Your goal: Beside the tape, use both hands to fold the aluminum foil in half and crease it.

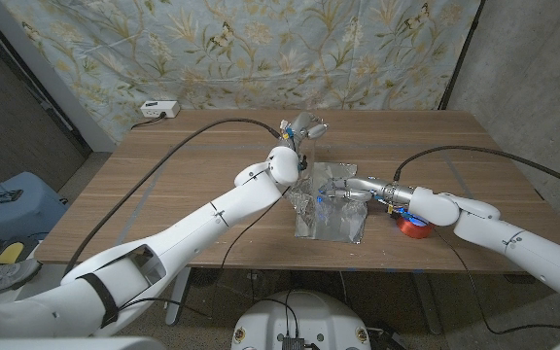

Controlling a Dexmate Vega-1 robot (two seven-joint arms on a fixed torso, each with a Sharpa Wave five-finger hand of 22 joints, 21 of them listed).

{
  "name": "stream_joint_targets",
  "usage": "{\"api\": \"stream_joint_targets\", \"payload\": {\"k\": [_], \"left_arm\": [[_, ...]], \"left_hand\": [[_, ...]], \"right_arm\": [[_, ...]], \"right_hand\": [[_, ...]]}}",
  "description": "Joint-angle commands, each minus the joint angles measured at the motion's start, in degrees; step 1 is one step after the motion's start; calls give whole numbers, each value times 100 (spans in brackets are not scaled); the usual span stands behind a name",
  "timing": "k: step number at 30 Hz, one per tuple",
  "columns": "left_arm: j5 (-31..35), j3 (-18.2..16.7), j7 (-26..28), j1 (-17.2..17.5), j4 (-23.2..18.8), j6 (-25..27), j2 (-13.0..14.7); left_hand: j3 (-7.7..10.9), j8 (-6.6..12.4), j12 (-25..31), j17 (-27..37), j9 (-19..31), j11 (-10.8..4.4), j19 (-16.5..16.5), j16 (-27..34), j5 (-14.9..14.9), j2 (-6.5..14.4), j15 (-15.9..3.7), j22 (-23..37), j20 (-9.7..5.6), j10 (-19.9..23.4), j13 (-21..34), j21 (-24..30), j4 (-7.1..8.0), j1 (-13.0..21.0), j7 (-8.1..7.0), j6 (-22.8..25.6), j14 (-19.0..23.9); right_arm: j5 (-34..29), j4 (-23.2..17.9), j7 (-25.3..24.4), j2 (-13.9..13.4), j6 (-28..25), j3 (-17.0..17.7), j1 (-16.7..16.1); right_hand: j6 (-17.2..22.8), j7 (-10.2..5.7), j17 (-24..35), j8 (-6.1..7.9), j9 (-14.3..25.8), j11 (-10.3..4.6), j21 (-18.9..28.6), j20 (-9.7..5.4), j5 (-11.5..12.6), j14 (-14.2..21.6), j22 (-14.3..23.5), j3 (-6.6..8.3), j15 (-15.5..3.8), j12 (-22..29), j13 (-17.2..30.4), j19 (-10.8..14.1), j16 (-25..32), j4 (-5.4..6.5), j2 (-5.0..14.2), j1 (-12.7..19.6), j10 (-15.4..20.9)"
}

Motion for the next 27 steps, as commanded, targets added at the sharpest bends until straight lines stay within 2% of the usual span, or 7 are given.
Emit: {"api": "stream_joint_targets", "payload": {"k": [1, 9, 17, 19, 21, 25, 27], "left_arm": [[309, -66, 84, 195, 484, -1052, -95], [415, -122, -35, 229, 668, -1284, -119], [555, -86, -252, 169, 939, -1650, -69], [564, 3, -784, 6, 807, -1189, 28], [519, 38, -1089, -102, 771, -908, 25], [414, 152, -1829, -426, 645, -376, 78], [325, 222, -2264, -642, 639, -244, 125]], "left_hand": [[-3, -20, -8, -14, -14, -42, 5, -40, -23, 8, -58, 15, -42, 23, -26, -30, 25, -82, -79, 17, 23], [-14, -37, -61, -53, -54, -70, -16, -75, -45, 19, -89, 7, -87, -1, -101, -85, 41, -197, -115, 49, 9], [-36, -44, -110, -104, -93, -143, -108, -138, -69, -19, -113, -5, -103, -15, -174, -174, 37, -310, -191, 94, -57], [-57, -111, -264, -210, -164, -325, -166, -250, -90, -72, -211, -21, -131, -114, -297, -281, 0, -424, -391, -11, -248], [-136, -241, -664, -450, -349, -376, -415, -468, -175, -91, -186, -38, -111, -430, -580, -549, -7, -674, -554, -600, -681], [-183, -210, -856, -639, -489, -570, -560, -552, -246, -93, -265, -49, -135, -445, -789, -736, -29, -804, -611, -729, -850], [-184, -193, -886, -679, -524, -571, -573, -542, -260, -66, -285, -50, -123, -405, -842, -773, -18, -842, -602, -709, -824]], "right_arm": [[38, -29, 34, -18, -84, 16, -39], [57, -24, 81, -38, -81, 16, -17], [90, -40, 207, -112, 8, 25, 35], [151, 0, 279, -124, 62, 23, 61], [175, 12, 303, -129, 89, 29, 65], [201, 37, 350, -129, 164, 29, 84], [212, 52, 396, -123, 208, 19, 105]], "right_hand": [[56, 15, 11, 12, 29, -8, 28, -499, -12, 44, 10, 39, -419, 14, 18, 38, 33, -20, 2, -35, 46], [69, 7, 13, 13, 31, 8, 25, -405, -16, 76, 11, 48, -383, 15, 20, 57, 38, -28, -5, -45, 52], [83, 3, 14, 15, 32, 6, 22, -396, -19, 91, 11, 51, -389, 15, 22, 66, 38, -34, -15, -54, 55], [92, 2, 14, 18, 32, 8, 22, -390, -19, 93, 11, 51, -383, 15, 22, 67, 38, -35, -17, -55, 55], [106, 6, 14, 23, 32, 3, 21, -389, -20, 100, 12, 51, -382, 15, 22, 70, 39, -36, -20, -57, 54], [114, 1, 15, 24, 33, 0, 22, -388, -21, 100, 12, 53, -380, 16, 23, 82, 37, -38, -24, -62, 60], [120, 1, 15, 26, 33, -8, 22, -389, -21, 102, 12, 54, -386, 18, 23, 85, 37, -38, -24, -65, 64]]}}
